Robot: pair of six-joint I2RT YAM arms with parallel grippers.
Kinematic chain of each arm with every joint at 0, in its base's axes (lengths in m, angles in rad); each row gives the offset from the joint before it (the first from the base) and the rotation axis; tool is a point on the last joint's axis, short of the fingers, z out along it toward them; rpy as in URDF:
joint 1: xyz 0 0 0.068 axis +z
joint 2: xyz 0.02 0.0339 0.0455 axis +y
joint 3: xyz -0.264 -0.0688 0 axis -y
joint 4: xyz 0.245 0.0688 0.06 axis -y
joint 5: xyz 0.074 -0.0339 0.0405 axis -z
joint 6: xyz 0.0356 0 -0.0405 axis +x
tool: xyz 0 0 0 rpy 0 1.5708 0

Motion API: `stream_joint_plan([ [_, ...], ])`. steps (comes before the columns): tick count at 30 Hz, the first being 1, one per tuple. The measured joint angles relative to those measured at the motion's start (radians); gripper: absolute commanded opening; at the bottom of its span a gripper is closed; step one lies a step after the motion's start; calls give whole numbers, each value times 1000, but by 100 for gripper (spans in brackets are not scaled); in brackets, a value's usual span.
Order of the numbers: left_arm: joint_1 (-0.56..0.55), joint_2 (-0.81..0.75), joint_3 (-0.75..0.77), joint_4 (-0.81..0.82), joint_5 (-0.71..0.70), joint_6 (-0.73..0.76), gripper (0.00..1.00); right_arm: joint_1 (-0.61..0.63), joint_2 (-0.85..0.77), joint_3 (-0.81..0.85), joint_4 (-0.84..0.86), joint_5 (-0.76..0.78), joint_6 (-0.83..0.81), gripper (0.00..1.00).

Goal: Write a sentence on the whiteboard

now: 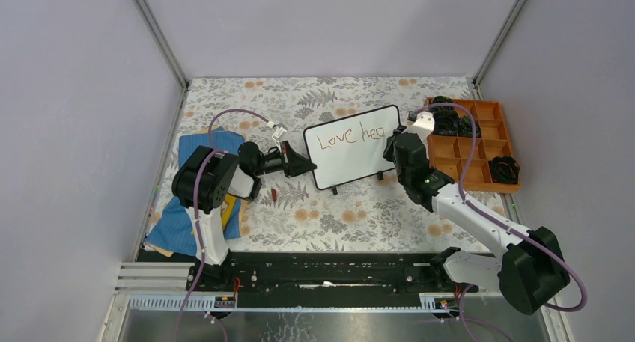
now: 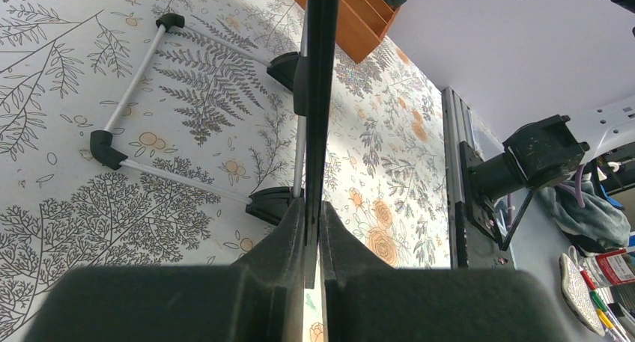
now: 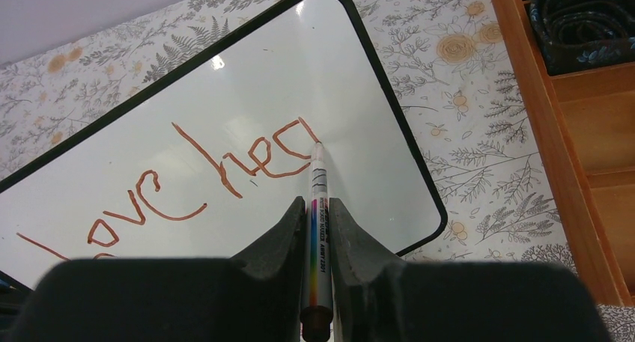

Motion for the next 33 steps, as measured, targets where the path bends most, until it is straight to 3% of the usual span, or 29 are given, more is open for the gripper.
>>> stream_joint_plan([
  [15,0,-2,0,-6,0,7,0,-1,-64,29,-22,1,-3,0],
  [33,0,-5,0,-14,0,9,0,-50,16,113,20,-11,-3,0],
])
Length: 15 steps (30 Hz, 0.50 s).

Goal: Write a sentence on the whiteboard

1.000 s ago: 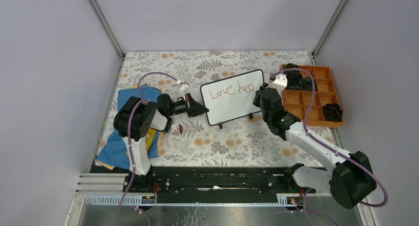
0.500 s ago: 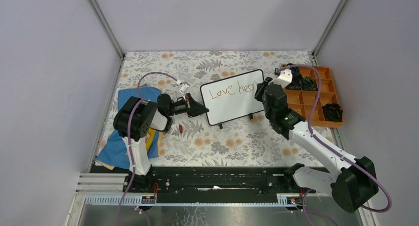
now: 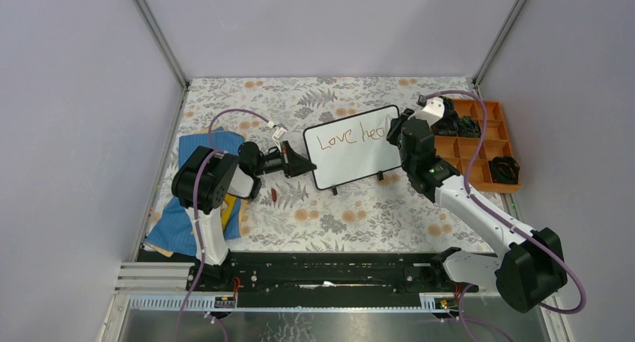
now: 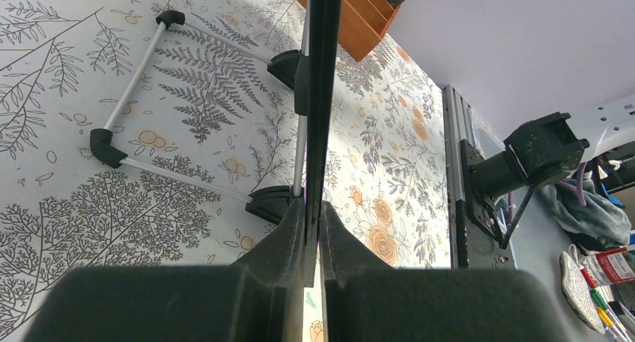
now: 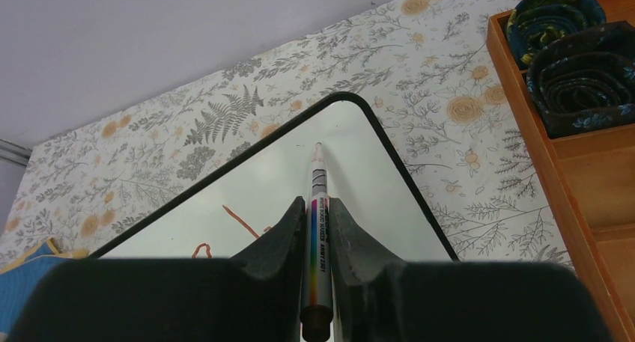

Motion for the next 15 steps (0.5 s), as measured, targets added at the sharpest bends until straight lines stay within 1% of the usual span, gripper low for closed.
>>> stream_joint_plan([
  [15,0,0,0,0,0,2,0,-5,19,0,12,-24,1,0],
])
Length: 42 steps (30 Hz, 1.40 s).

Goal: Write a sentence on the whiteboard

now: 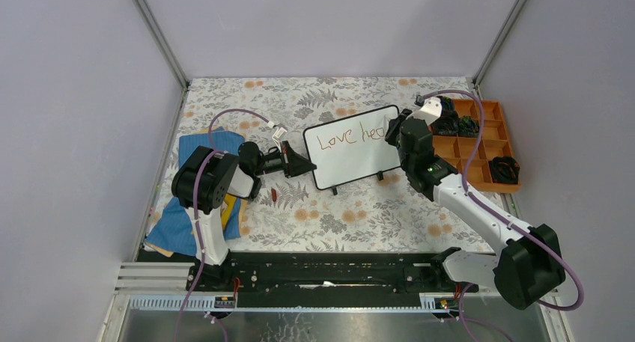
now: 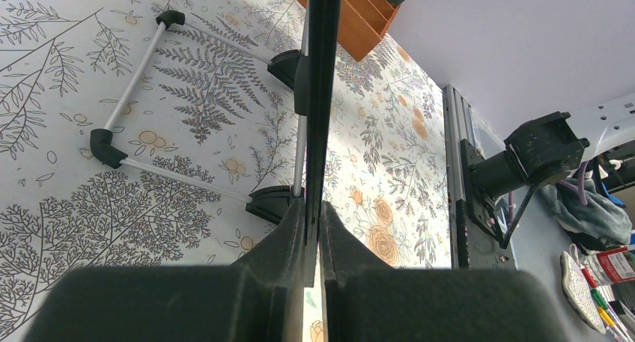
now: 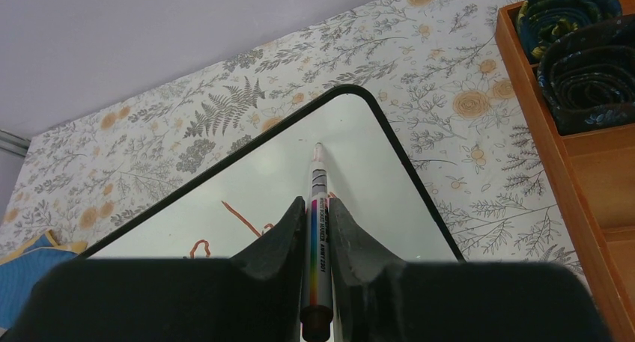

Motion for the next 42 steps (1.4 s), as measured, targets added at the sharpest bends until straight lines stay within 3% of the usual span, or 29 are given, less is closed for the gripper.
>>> stream_joint_plan([
  [42,-3,0,9,-8,0,-1,0,-6,-32,-129,5,-1,32,0],
])
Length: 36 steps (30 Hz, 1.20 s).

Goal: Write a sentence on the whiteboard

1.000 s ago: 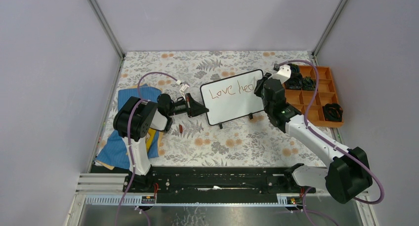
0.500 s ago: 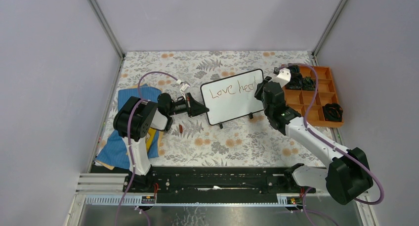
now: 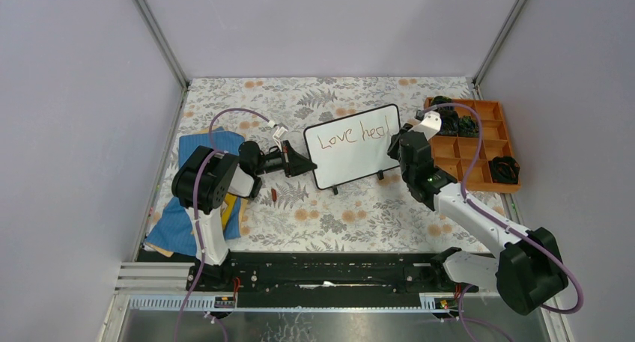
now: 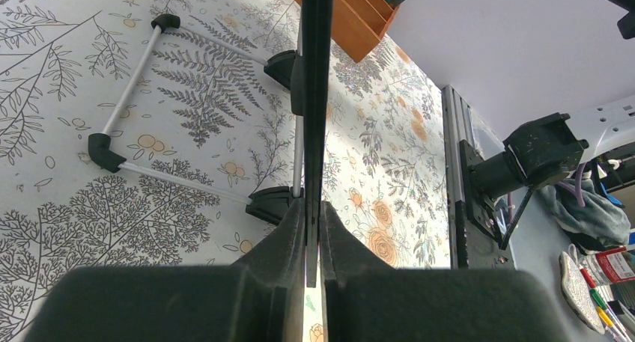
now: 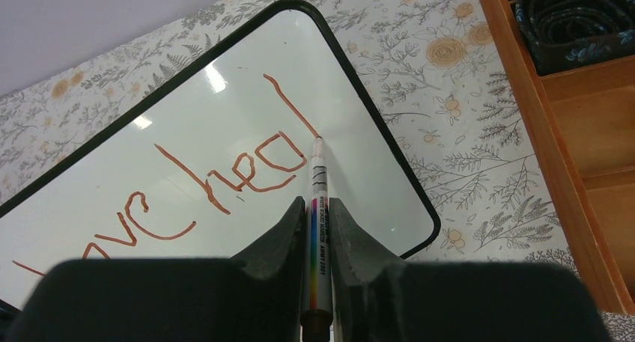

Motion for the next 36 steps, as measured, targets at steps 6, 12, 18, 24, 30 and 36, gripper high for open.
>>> stream_joint_plan([
  [6,-1,0,0,0,0,0,0,0,-8,-15,-6,0,6,0],
  [12,-1,0,0,-1,0,0,0,0,-16,-24,-20,0,6,0],
  [18,-1,0,0,-4,0,1,0,0,-49,-31,-52,4,9,0],
  [24,-1,-1,0,-7,0,2,0,-4,-88,-26,-57,13,9,0],
  [30,-1,-6,0,-16,0,6,0,-18,-76,8,-56,21,8,0],
  [36,-2,-8,0,-22,0,13,0,-38,-48,37,-51,22,8,0],
])
